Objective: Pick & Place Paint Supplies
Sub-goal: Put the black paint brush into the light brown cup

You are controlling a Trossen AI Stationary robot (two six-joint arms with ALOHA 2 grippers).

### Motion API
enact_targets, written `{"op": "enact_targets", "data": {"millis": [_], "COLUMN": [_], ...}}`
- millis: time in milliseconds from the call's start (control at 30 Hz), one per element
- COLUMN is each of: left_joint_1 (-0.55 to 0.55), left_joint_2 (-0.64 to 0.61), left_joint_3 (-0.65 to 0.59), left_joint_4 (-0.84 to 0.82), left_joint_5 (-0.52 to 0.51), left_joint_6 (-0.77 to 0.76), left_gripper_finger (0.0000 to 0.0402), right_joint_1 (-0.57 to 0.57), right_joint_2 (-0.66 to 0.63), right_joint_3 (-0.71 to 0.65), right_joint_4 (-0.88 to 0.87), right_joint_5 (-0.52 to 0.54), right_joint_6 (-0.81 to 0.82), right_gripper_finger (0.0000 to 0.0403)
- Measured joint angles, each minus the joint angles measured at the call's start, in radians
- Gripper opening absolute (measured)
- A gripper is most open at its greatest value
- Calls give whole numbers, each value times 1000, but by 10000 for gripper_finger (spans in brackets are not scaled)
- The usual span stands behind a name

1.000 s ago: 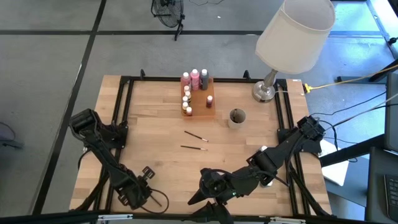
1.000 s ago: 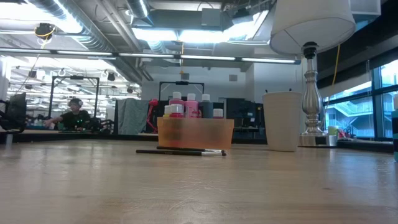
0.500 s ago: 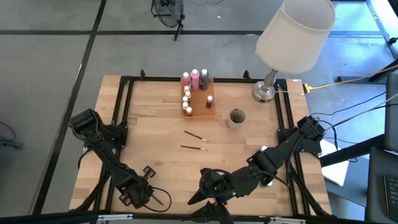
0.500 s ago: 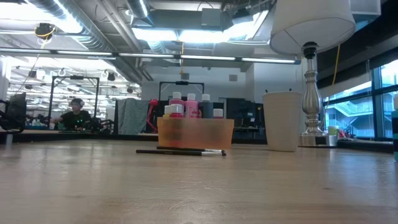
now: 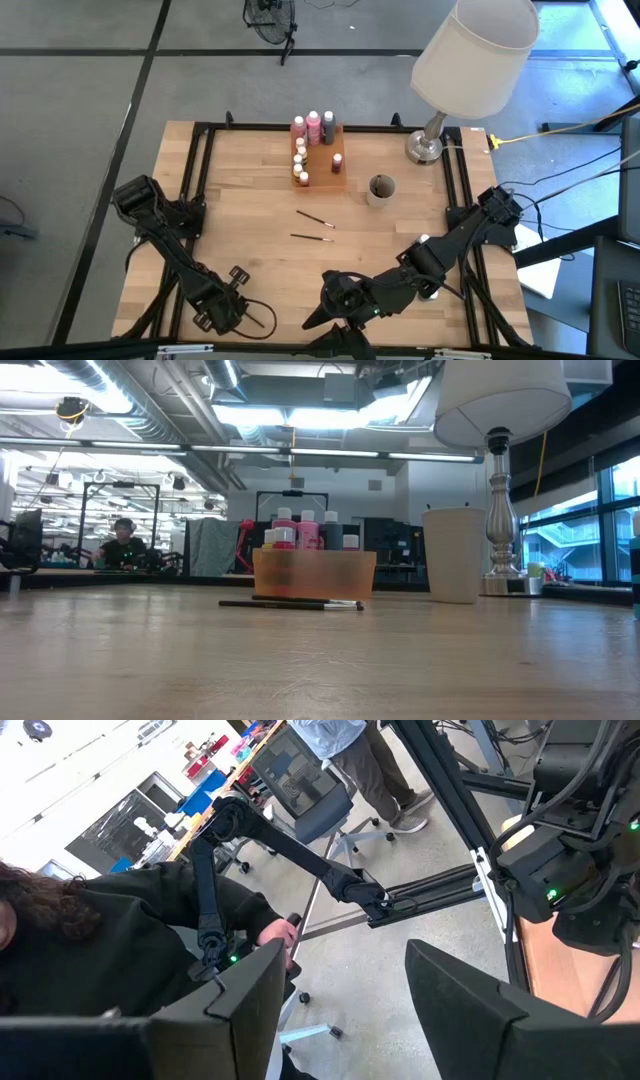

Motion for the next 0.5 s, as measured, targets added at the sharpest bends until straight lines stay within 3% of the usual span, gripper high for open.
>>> {"op": "enact_targets", "data": {"millis": [500], "left_joint_1": [-4], "left_joint_2": [4], "left_joint_3": [44], "left_joint_4": [-11], "left_joint_5": [-21], "left_joint_6": [-53], "left_gripper_finger": [0], "right_joint_1": [0], "right_joint_2": [0], "right_joint_3": [0], "right_joint_4": [0], "right_joint_5": [0], "right_joint_6": [0], "right_gripper_finger": [212]}}
